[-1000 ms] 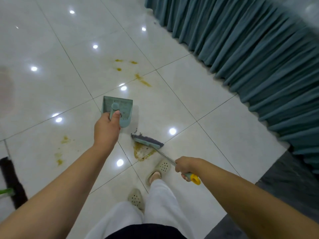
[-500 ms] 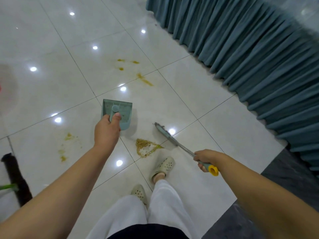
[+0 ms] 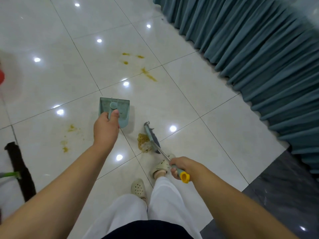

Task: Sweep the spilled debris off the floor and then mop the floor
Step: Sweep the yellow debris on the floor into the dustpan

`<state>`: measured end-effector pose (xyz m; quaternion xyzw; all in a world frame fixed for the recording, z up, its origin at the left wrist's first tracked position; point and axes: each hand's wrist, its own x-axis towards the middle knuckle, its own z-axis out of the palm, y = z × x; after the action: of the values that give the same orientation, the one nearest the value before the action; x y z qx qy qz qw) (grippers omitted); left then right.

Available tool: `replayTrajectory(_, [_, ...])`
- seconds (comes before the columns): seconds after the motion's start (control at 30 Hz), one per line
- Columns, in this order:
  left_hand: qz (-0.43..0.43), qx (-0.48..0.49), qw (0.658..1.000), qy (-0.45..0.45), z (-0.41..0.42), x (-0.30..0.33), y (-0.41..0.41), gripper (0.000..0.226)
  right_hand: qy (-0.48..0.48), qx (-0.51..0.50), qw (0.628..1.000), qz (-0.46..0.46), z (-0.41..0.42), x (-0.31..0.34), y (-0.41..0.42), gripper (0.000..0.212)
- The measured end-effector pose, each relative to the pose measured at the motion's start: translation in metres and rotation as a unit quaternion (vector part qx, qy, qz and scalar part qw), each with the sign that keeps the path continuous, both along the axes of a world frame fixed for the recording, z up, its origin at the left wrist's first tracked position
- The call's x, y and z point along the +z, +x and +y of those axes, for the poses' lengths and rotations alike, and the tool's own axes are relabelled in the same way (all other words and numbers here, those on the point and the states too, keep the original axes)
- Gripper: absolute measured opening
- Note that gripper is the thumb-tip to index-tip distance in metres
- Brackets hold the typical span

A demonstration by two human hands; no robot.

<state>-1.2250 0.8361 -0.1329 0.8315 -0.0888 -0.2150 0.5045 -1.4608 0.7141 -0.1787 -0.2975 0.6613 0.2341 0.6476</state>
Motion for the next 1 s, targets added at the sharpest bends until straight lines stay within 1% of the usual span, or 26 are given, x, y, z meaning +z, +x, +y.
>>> replayTrajectory(0.17, [-0.001, -0.002, 1.0, 0.001, 0.004, 0.0, -0.001, 0.036, 0.007, -0.006, 1.0, -0.008, 0.007, 0.008, 0.006, 0.017])
replayTrajectory(0.33, [0.009, 0.004, 1.0, -0.002, 0.002, 0.002, 0.0, 0.037, -0.027, 0.003, 0.999, -0.021, 0.0, 0.026, 0.003, 0.017])
replayTrajectory(0.47, [0.02, 0.025, 0.999, -0.006, 0.006, 0.004, 0.0, 0.035, -0.075, 0.08, 0.994, -0.017, -0.023, 0.033, 0.011, 0.007])
replayTrajectory(0.53, [0.026, 0.04, 0.999, -0.006, 0.011, 0.005, 0.0, 0.035, -0.095, 0.133, 0.987, -0.013, -0.039, 0.03, 0.021, 0.01])
replayTrajectory(0.63, [0.029, 0.054, 0.998, 0.0, 0.02, 0.005, -0.001, 0.033, -0.127, 0.221, 0.967, -0.009, -0.057, 0.017, 0.042, 0.021])
replayTrajectory(0.73, [0.04, 0.064, 0.997, 0.01, 0.027, 0.003, -0.006, 0.033, -0.136, 0.301, 0.944, -0.008, -0.065, 0.005, 0.059, 0.024])
replayTrajectory(0.87, [0.04, 0.088, 0.995, 0.029, 0.027, 0.002, -0.023, 0.034, -0.123, 0.439, 0.89, -0.001, -0.064, 0.001, 0.058, 0.017])
replayTrajectory(0.93, [0.044, 0.106, 0.993, 0.033, 0.024, 0.002, -0.036, 0.035, -0.118, 0.489, 0.864, 0.004, -0.066, -0.001, 0.049, 0.025])
replayTrajectory(1.0, [0.05, 0.126, 0.99, 0.039, 0.021, 0.001, -0.052, 0.036, -0.129, 0.544, 0.829, 0.008, -0.07, -0.001, 0.034, 0.032])
